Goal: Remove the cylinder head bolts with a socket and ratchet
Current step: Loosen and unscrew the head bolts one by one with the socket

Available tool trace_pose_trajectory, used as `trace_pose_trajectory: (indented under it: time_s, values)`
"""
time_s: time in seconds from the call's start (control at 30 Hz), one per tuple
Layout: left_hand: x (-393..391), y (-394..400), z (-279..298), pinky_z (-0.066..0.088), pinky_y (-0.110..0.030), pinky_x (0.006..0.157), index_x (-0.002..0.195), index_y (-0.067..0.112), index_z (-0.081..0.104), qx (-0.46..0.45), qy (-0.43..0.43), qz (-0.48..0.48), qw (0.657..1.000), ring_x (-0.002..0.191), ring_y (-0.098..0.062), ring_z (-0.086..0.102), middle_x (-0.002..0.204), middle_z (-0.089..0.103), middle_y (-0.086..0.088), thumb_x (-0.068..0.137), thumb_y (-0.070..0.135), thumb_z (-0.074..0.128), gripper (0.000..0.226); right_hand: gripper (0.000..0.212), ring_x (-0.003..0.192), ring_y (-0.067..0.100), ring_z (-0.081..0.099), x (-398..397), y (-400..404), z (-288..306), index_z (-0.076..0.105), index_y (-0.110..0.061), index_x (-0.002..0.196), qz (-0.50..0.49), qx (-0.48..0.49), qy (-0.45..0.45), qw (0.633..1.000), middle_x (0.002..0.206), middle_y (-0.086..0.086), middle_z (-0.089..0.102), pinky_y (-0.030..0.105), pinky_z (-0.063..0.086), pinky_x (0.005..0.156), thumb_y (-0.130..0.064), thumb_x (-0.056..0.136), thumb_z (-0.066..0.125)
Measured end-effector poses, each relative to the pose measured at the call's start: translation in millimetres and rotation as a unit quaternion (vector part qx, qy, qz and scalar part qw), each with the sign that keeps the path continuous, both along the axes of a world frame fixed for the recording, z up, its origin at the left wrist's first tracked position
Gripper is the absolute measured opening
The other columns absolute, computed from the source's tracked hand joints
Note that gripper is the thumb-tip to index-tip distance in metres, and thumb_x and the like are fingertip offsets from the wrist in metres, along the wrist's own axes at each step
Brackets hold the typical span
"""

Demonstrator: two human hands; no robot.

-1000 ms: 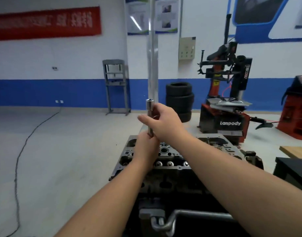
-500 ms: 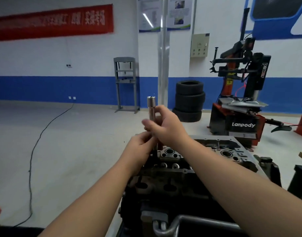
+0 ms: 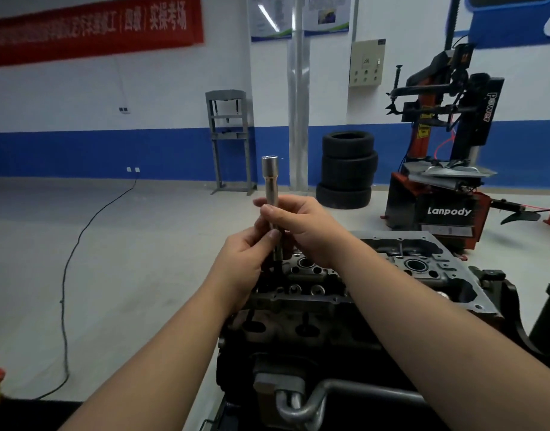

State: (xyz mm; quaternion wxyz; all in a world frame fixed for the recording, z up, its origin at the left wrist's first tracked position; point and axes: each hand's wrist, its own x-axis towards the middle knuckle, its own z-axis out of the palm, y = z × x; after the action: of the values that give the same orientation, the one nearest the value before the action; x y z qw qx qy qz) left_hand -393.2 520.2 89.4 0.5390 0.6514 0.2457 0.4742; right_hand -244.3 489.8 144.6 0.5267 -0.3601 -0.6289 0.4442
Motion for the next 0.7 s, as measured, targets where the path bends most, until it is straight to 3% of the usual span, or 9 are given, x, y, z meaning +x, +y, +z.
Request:
trace_pose_trajectory:
  time_s: [0.07, 0.17, 0.27, 0.37, 0.43, 0.57, 0.7]
  values:
    - [0, -1, 0, 0.057, -0.045, 0.094, 0.103, 0.031, 0.079, 0.023, 0.000, 0.026, 0.999, 0.104, -0.025, 0.075, 0.106, 0.079, -0.007, 0.093, 0.043, 0.064, 0.022, 0.019, 0.080, 0.018, 0.069, 0, 1, 0, 0.066, -0.013, 0.105, -0.009, 0.010, 0.009, 1.000, 0.085, 0.000, 0.071, 0.027, 0.055, 0.064, -0.015, 0.088, 0.074]
    - [3, -4, 2, 0.057, -0.041, 0.088, 0.096, 0.030, 0.079, 0.034, -0.004, 0.052, 0.998, 0.099, -0.025, 0.076, 0.101, 0.079, -0.006, 0.086, 0.042, 0.074, 0.016, 0.017, 0.075, 0.021, 0.069, -2, 4, -2, 0.062, -0.007, 0.093, -0.029, 0.027, 0.013, 0.999, 0.079, 0.005, 0.070, 0.030, 0.058, 0.064, -0.007, 0.084, 0.076]
    - [7, -5, 3, 0.061, -0.045, 0.084, 0.093, 0.028, 0.074, 0.042, 0.004, 0.096, 0.995, 0.093, -0.026, 0.076, 0.095, 0.077, -0.006, 0.072, 0.052, 0.081, 0.033, 0.010, 0.081, 0.026, 0.069, 3, 6, 0, 0.066, -0.006, 0.090, -0.012, 0.006, 0.016, 1.000, 0.083, 0.011, 0.071, 0.033, 0.058, 0.068, -0.011, 0.086, 0.074]
    - [5, -6, 6, 0.059, -0.037, 0.090, 0.113, 0.036, 0.072, 0.039, 0.006, 0.050, 0.998, 0.107, -0.017, 0.073, 0.111, 0.077, 0.001, 0.089, 0.052, 0.063, 0.031, 0.018, 0.092, 0.025, 0.071, 11, 7, 11, 0.074, -0.009, 0.101, 0.057, -0.035, -0.041, 0.997, 0.099, 0.014, 0.074, 0.033, 0.060, 0.079, -0.021, 0.089, 0.069]
    - [2, -8, 7, 0.059, -0.032, 0.086, 0.115, 0.042, 0.072, 0.022, 0.009, 0.031, 0.999, 0.108, -0.017, 0.073, 0.114, 0.077, 0.000, 0.098, 0.047, 0.046, 0.032, 0.024, 0.099, 0.024, 0.070, 17, 10, 22, 0.074, -0.010, 0.108, 0.083, -0.056, -0.092, 0.991, 0.110, 0.015, 0.073, 0.036, 0.059, 0.087, -0.024, 0.090, 0.067]
    - [4, -10, 4, 0.058, -0.051, 0.091, 0.105, 0.038, 0.074, 0.039, 0.048, 0.073, 0.995, 0.095, -0.018, 0.075, 0.100, 0.079, 0.001, 0.095, 0.057, 0.045, 0.036, 0.025, 0.101, 0.020, 0.069, 18, 14, 44, 0.068, -0.012, 0.115, 0.098, -0.046, -0.116, 0.987, 0.106, 0.003, 0.073, 0.032, 0.057, 0.084, -0.022, 0.093, 0.066]
    - [8, -13, 6, 0.059, -0.056, 0.084, 0.088, 0.043, 0.069, 0.066, 0.080, 0.129, 0.986, 0.085, -0.021, 0.072, 0.087, 0.075, 0.003, 0.079, 0.072, 0.049, 0.037, 0.015, 0.078, 0.020, 0.067, 7, 19, 57, 0.061, -0.008, 0.096, 0.100, 0.006, -0.060, 0.993, 0.082, 0.005, 0.066, 0.034, 0.054, 0.074, -0.015, 0.088, 0.071]
